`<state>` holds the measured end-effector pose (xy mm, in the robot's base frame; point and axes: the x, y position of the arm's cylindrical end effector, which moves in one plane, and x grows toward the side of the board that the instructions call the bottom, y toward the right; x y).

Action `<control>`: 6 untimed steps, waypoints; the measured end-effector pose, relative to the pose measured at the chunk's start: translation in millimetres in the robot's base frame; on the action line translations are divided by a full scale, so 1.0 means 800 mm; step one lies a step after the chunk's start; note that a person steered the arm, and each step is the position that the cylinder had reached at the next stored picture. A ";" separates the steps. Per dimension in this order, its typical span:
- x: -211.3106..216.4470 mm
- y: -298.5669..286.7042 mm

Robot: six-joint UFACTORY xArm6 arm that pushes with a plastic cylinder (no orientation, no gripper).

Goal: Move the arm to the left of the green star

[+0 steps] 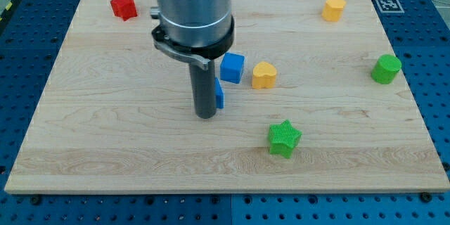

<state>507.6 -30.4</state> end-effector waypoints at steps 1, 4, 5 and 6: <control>0.000 -0.005; -0.032 0.031; -0.037 0.053; 0.015 0.052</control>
